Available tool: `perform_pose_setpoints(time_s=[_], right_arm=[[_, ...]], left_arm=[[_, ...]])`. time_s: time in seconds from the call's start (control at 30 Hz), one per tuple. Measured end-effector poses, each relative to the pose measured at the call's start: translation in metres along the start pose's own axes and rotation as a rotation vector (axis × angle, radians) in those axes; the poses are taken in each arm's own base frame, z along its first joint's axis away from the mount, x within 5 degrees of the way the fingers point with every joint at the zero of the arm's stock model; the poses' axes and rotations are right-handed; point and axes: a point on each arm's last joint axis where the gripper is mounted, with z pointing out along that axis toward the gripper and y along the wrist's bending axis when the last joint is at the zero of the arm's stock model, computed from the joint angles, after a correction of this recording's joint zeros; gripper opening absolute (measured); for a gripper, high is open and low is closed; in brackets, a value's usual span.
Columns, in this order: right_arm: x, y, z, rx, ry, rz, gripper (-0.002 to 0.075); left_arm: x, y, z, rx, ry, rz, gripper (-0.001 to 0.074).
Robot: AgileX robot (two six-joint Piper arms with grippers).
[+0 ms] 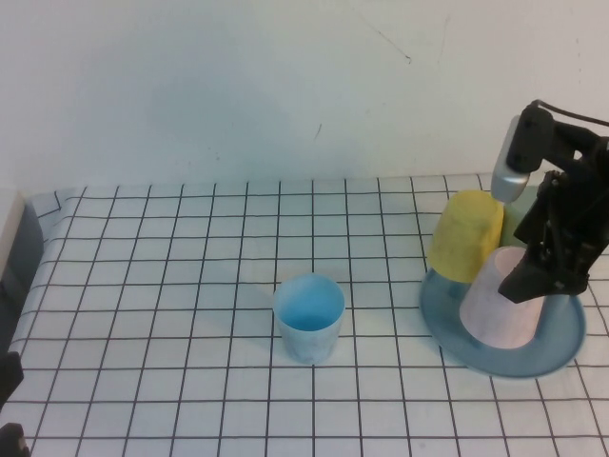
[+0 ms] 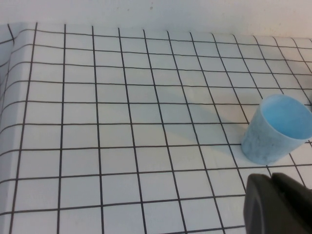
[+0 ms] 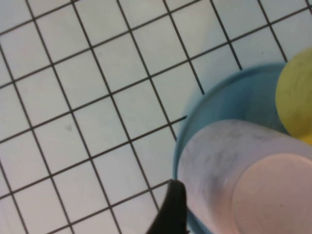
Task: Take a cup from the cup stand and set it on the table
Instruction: Pick up the cup from the rack
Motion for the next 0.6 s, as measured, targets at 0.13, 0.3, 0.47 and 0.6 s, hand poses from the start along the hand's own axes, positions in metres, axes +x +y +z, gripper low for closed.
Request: perform_pose_setpoints(time_s=[0.13,0.3,0.47,0.6], right_arm=[[0.001,-0.006,0.010,0.012,0.006,0.006,0.0663],[0.002,-0.010,0.016,0.011,0.016,0.010,0.0663],[0.005,-0.013,0.029,-0.019,0.038,0.022,0.0661],[0.007,-0.014,0.034,-0.042,0.053,0.027,0.0592]], left_arm=[[0.000,0.000,0.000,0.003,0.000,-0.003,-0.0004],[0.000,0.000,0.000,0.003,0.004,-0.003,-0.0004],[0.000,0.000,0.000,0.003,0.004,-0.003,-0.0004],[0.000,0.000,0.000,0.003,0.004,-0.003,-0.0004]])
